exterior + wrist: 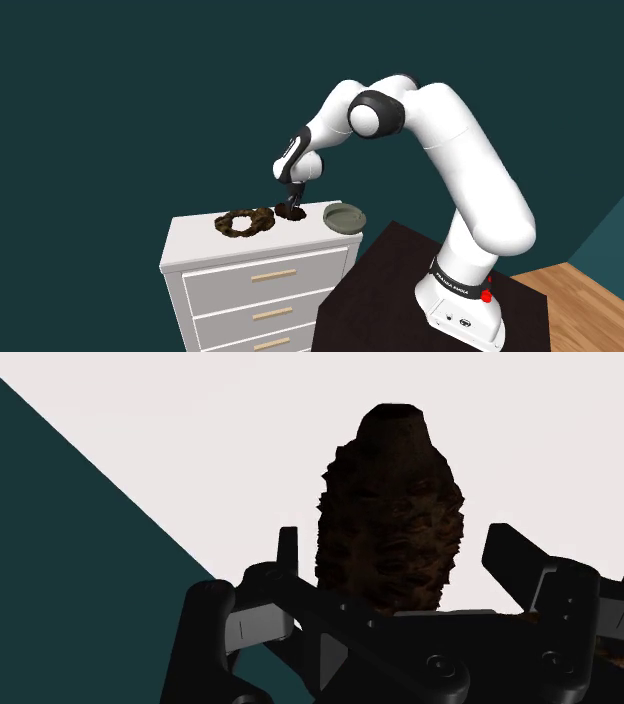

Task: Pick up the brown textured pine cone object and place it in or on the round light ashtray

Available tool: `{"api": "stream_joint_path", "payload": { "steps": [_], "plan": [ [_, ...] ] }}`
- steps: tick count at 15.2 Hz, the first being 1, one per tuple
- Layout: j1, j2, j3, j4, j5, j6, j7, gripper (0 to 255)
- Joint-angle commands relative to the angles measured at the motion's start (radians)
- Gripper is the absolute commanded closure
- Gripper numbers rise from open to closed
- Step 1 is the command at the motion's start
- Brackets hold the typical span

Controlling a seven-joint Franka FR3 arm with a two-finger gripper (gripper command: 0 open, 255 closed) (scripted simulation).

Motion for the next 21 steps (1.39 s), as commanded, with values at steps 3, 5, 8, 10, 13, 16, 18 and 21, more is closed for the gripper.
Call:
{"api": "stream_joint_path", "payload": {
  "steps": [3,5,8,10,13,16,18,21],
  "plan": [
    [-0.006,0.018,0.008,0.007,0.007,0.012,-0.004,0],
    [-0.005,0.018,0.008,0.007,0.007,0.012,-0.004,0],
    [-0.005,0.018,0.008,0.007,0.006,0.012,-0.004,0],
    [-0.005,0.018,0.008,0.007,0.006,0.012,-0.004,255],
    [-0.005,0.018,0.008,0.006,0.006,0.012,-0.005,255],
    [-0.005,0.017,0.008,0.006,0.006,0.012,-0.004,255],
    [-0.005,0.018,0.008,0.007,0.007,0.012,-0.004,255],
    [0.006,-0.017,-0.007,-0.010,-0.005,-0.008,0.004,255]
  ]
}}
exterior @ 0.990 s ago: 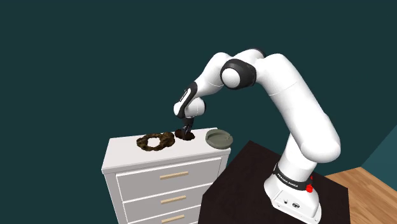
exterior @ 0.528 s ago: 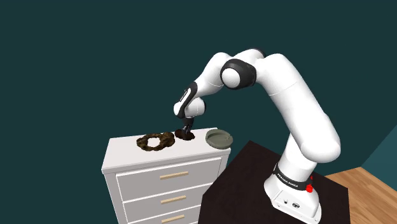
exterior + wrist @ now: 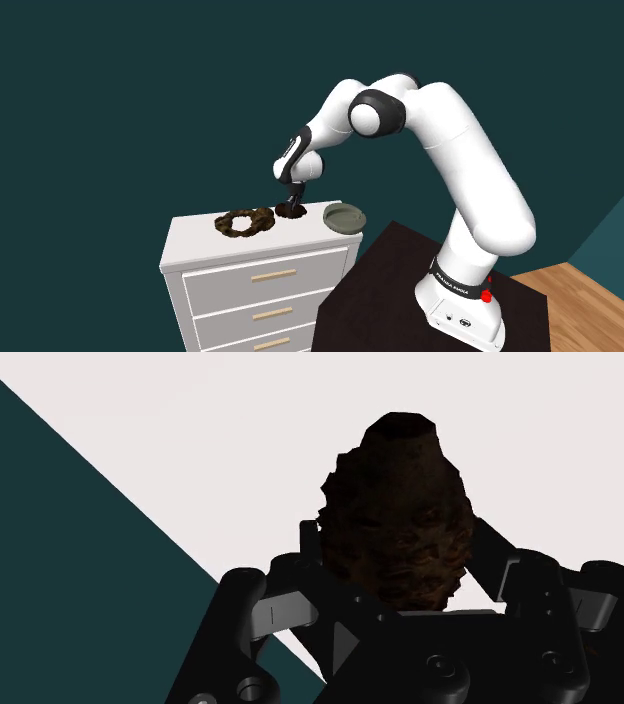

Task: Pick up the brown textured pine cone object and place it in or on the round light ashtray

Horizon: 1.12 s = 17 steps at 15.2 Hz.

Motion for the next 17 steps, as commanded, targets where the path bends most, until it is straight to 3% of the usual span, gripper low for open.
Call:
{"api": "stream_joint_path", "payload": {
  "steps": [1,17],
  "plan": [
    [0.007,-0.021,-0.010,-0.005,-0.009,-0.016,0.006,255],
    [0.069,-0.197,-0.094,-0.058,-0.092,-0.140,0.062,255]
  ]
}}
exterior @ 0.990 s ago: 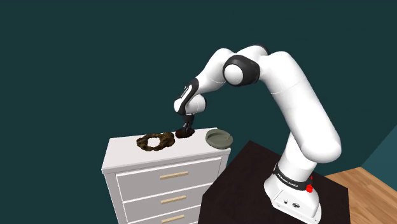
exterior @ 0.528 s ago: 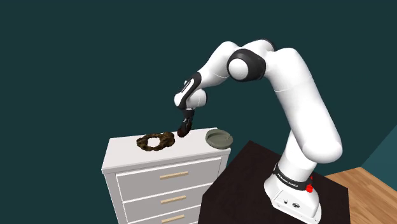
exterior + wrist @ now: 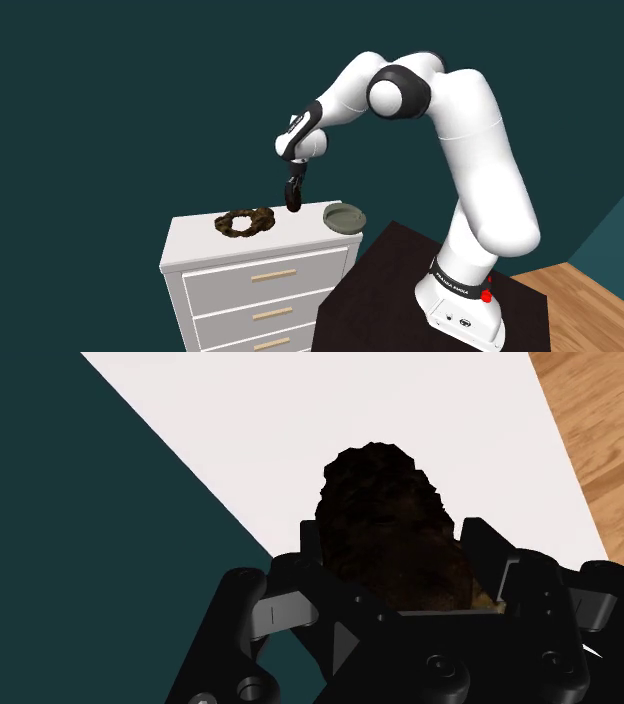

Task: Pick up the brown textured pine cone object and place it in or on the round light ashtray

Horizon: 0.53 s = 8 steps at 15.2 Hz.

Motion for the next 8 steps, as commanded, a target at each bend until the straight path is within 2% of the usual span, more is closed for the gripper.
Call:
{"api": "stream_joint_path", "payload": {
  "steps": [1,8],
  "plan": [
    [0.004,-0.013,-0.006,-0.003,-0.007,-0.009,0.004,255],
    [-0.047,-0.149,-0.046,-0.233,-0.009,0.084,-0.131,255]
  ]
}}
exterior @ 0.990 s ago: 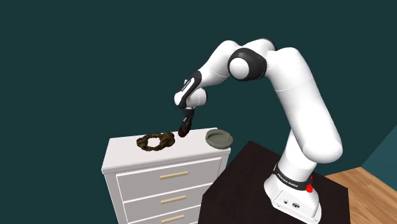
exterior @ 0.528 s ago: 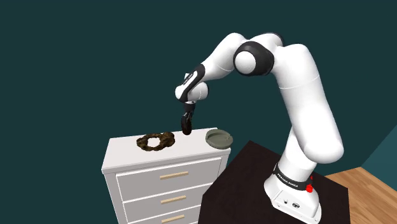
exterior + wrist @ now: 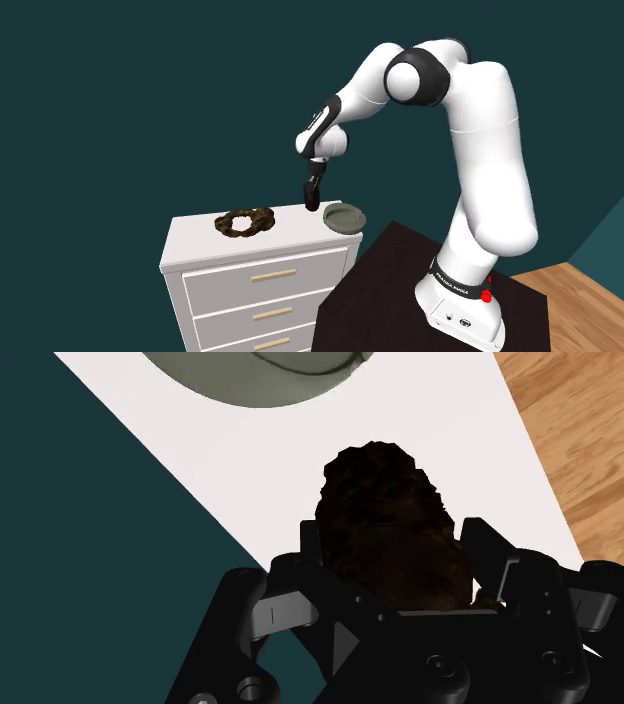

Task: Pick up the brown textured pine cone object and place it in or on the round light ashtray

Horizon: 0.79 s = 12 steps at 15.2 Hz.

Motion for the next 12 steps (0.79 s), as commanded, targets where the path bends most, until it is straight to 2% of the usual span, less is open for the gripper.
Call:
{"api": "stream_joint_path", "payload": {
  "steps": [1,12],
  "plan": [
    [-0.015,-0.040,-0.013,-0.065,-0.002,0.027,-0.039,255],
    [-0.144,-0.192,-0.105,-0.303,-0.027,0.115,-0.275,255]
  ]
}}
